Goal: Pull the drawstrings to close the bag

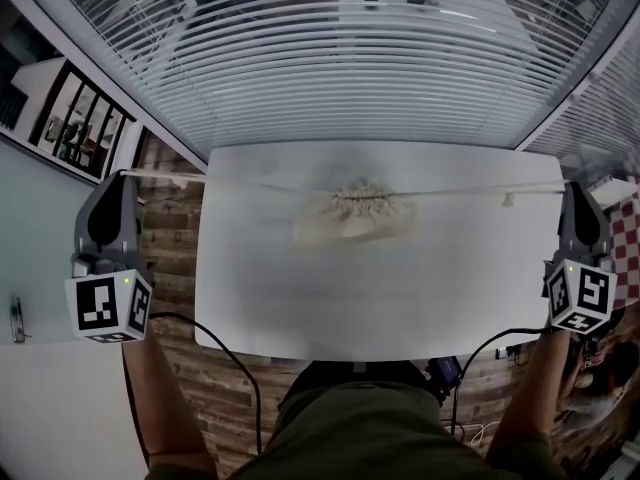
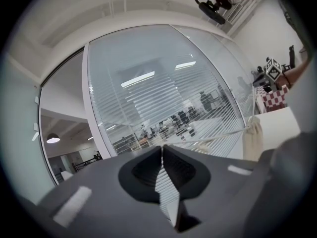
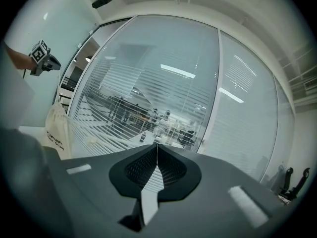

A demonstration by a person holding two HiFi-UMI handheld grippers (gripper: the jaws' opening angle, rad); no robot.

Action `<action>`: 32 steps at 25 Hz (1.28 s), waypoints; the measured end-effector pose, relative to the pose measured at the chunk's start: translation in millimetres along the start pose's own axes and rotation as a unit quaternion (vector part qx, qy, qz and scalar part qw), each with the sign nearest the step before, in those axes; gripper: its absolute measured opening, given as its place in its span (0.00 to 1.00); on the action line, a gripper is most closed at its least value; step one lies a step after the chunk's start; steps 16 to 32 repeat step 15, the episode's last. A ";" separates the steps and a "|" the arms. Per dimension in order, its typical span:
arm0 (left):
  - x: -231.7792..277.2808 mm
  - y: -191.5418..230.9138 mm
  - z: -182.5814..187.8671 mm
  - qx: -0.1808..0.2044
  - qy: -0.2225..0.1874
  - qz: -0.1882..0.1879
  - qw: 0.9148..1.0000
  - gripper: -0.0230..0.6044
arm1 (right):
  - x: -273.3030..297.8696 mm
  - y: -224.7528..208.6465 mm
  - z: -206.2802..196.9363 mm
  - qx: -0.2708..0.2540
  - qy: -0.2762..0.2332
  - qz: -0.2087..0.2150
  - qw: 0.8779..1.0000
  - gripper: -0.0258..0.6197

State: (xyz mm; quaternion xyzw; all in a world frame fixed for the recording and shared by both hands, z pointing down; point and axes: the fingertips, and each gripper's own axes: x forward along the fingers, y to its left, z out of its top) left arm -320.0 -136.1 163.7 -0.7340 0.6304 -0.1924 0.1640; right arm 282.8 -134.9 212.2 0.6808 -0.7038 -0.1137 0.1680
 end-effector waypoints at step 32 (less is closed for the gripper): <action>-1.3 -5.3 -3.6 -0.003 0.004 0.001 1.000 0.05 | 0.7 2.3 1.3 -0.015 -0.003 0.002 1.000 0.06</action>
